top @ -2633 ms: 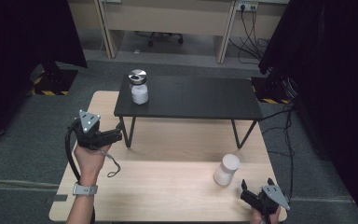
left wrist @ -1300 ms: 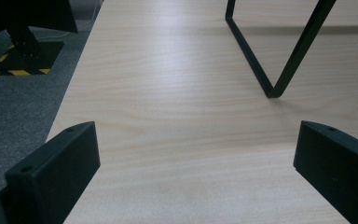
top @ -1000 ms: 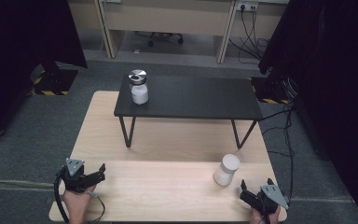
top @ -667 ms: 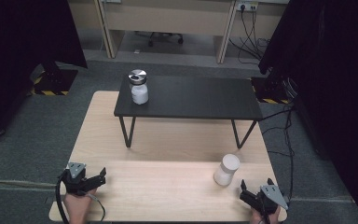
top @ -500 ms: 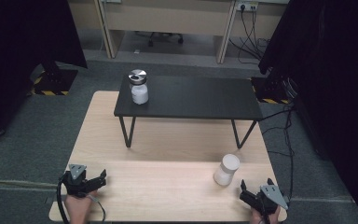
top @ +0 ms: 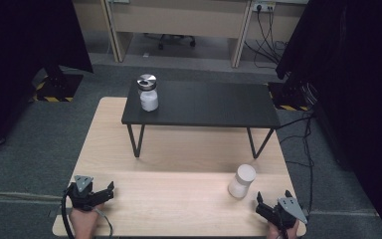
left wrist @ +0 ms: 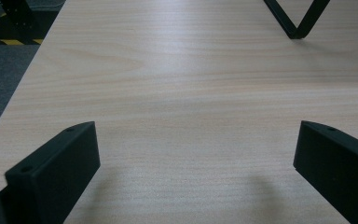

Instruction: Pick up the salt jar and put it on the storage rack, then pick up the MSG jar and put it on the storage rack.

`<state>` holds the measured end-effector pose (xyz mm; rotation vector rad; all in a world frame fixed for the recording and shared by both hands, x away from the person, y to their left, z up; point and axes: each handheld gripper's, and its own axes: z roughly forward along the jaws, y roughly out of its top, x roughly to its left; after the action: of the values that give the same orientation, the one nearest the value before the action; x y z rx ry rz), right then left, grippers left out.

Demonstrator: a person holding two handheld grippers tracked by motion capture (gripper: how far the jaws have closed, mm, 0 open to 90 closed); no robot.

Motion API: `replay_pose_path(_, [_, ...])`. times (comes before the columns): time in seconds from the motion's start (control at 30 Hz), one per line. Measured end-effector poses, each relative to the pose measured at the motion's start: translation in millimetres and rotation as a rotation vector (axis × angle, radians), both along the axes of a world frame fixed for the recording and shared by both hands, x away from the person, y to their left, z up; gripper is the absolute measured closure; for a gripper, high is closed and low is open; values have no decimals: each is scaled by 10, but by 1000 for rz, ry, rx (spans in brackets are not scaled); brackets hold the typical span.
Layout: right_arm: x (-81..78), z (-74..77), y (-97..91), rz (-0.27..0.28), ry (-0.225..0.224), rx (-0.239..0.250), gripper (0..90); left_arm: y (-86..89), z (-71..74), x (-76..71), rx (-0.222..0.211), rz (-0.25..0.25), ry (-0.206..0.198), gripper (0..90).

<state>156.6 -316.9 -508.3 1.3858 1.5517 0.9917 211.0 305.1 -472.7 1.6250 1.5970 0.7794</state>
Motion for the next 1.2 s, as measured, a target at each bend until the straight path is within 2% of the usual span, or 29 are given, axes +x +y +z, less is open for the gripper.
replay_pose_path(0.13, [-2,1,-11,5,-2,6,3,-8,4,8,8,-4,5,0])
replay_pose_path(0.23, [9,13,-4,23,4,-13,3,-18,4,10,14,-5,5,0])
replay_pose_path(0.33, [14,31,-11,33,7,-16,3,-67,7,15,49,-20,9,0])
replay_pose_path(0.43, [-8,31,-23,45,-5,-18,3,-77,6,17,55,-26,8,0])
replay_pose_path(0.67, [-65,88,-51,100,-30,8,3,-99,1,11,71,-32,5,0])
replay_pose_path(0.83, [-79,131,-113,164,-57,54,3,-104,-2,9,76,-39,3,0])
replay_pose_path(1.2, [-106,149,-106,264,-108,113,3,-70,-7,4,59,-44,1,0])
